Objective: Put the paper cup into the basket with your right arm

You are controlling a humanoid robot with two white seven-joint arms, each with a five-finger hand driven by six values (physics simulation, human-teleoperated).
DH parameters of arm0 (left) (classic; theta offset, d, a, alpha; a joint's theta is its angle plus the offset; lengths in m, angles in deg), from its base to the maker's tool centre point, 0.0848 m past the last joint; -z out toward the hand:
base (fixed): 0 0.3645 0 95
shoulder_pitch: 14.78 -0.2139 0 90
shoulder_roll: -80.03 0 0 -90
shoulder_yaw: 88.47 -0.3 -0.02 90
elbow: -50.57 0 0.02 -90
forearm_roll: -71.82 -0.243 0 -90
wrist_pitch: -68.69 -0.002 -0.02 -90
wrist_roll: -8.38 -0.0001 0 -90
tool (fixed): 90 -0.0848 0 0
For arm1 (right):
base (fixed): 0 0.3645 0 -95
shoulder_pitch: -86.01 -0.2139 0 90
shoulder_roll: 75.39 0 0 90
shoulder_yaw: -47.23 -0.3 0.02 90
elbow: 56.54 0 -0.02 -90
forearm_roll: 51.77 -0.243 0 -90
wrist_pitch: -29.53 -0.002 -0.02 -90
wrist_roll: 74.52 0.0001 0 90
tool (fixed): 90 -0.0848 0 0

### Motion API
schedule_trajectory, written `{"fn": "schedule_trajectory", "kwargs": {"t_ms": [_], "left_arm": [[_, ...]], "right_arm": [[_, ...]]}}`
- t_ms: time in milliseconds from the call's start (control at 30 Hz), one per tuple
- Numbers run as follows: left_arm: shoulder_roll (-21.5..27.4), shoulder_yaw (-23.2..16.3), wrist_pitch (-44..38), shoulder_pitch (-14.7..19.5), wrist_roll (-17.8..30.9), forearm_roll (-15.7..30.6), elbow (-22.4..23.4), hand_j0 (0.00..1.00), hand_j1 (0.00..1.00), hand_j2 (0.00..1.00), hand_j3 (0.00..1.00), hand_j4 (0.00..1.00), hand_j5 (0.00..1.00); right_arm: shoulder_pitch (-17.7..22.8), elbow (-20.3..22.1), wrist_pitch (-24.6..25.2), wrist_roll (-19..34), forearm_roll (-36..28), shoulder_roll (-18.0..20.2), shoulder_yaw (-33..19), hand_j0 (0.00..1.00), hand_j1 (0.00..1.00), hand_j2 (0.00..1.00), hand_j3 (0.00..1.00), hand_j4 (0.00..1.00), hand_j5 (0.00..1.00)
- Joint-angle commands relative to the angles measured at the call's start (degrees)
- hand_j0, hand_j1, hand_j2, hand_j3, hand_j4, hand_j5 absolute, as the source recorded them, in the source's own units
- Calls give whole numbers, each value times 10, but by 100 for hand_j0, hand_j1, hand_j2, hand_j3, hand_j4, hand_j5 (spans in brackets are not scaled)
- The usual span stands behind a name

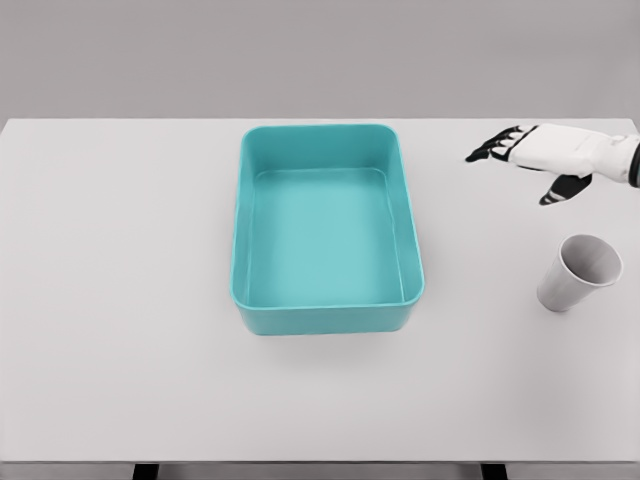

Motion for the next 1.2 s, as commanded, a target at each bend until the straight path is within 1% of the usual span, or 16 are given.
{"fn": "schedule_trajectory", "kwargs": {"t_ms": [0, 100, 167, 200, 233, 300, 367, 400, 467, 600, 667, 767, 867, 1000, 1067, 1167], "left_arm": [[0, 0, 0, 0, 0, 0, 0, 100, 100, 100, 100, 100, 100], [0, 0, 0, 0, 0, 0, 0, 100, 100, 100, 100, 100, 100], [0, 0, 0, 0, 0, 0, 0, 100, 100, 100, 100, 100, 100], [0, 0, 0, 0, 0, 0, 0, 100, 100, 100, 100, 100, 100], [0, 0, 0, 0, 0, 0, 0, 100, 100, 100, 100, 100, 100], [0, 0, 0, 0, 0, 0, 0, 100, 100, 100, 100, 100, 100], [0, 0, 0, 0, 0, 0, 0, 100, 100, 100, 100, 100, 100], [0, 0, 0, 0, 0, 0, 0, 100, 100, 100, 100, 100, 100], [0, 0, 0, 0, 0, 0, 0, 100, 100, 100, 100, 100, 100], [0, 0, 0, 0, 0, 0, 0, 100, 100, 100, 100, 100, 100], [0, 0, 1, 0, 0, 0, 0, 100, 100, 100, 100, 100, 100], [0, 0, 0, 0, 0, 0, 0, 100, 100, 100, 100, 100, 100], [0, 0, 1, 0, 0, 0, 0, 100, 100, 100, 100, 100, 100], [0, 0, 1, 0, 0, 0, 0, 100, 100, 100, 100, 100, 100], [0, 0, 0, 0, 0, 0, 0, 100, 100, 100, 100, 100, 100], [0, 0, 1, 0, 0, 0, 0, 100, 100, 100, 100, 100, 100]], "right_arm": [[0, 0, 0, -10, -3, 4, 0, 100, 100, 100, 100, 100, 100], [-3, 1, 0, -10, -4, 10, -3, 100, 100, 100, 100, 100, 100], [-2, 3, 0, -15, -5, 33, -3, 100, 100, 100, 100, 100, 100], [-1, 3, 0, -31, -5, 39, -6, 100, 100, 100, 100, 100, 100], [0, 8, 0, -82, -2, 76, -7, 100, 100, 100, 100, 100, 100], [2, 9, 0, -154, -5, 117, -8, 100, 100, 100, 100, 100, 100], [19, 7, 0, -165, -12, 149, -8, 100, 100, 100, 100, 100, 100], [45, 6, 0, -165, -64, 170, -7, 100, 100, 100, 100, 100, 100], [98, 5, 0, -165, -177, 189, -7, 100, 100, 100, 100, 100, 100], [148, -2, 0, -165, -299, 219, -7, 100, 100, 100, 100, 100, 100], [170, -1, 0, -165, -359, 219, -7, 100, 100, 100, 100, 100, 100], [208, -1, 0, -165, -416, 219, -7, 100, 100, 100, 100, 100, 100], [233, -2, 0, -165, -468, 218, -7, 100, 100, 100, 100, 100, 100], [253, 0, 0, -165, -482, 214, -8, 100, 100, 100, 100, 100, 100], [258, 1, 0, -165, -507, 211, -8, 100, 100, 100, 100, 100, 100], [283, 1, 0, -165, -526, 204, -8, 100, 100, 100, 100, 100, 100]]}}
